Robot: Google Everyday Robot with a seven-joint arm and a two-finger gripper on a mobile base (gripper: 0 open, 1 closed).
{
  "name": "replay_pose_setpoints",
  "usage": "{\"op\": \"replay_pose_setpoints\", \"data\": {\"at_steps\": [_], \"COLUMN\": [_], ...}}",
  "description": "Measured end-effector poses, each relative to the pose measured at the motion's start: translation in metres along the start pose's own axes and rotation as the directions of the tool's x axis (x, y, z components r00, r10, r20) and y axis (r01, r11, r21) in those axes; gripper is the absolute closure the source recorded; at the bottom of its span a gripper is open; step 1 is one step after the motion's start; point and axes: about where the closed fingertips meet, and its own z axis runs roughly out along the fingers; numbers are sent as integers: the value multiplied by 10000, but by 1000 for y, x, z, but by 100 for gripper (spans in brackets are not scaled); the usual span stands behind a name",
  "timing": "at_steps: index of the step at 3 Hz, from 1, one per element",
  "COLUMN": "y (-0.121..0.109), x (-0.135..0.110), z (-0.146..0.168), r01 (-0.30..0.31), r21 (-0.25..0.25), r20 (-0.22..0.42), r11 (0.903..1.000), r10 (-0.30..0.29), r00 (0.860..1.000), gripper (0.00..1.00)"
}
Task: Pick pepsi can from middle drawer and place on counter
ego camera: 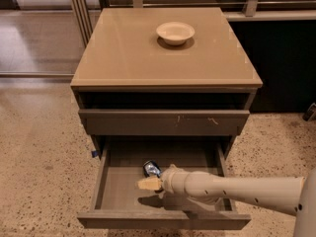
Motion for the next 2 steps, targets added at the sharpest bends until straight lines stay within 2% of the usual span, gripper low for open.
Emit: {"op": "replay_pose_setpoints", "data": {"at_steps": [1, 2], "y": [-2, -2], "x": [21, 54], "z": [19, 36], "r01": [534, 1320], "r21": [679, 1493], "r20": [-409, -1155], "r11": [9963, 9799], "r10": [-507, -1152], "r00": [9979, 9866], "gripper": [0, 0]}}
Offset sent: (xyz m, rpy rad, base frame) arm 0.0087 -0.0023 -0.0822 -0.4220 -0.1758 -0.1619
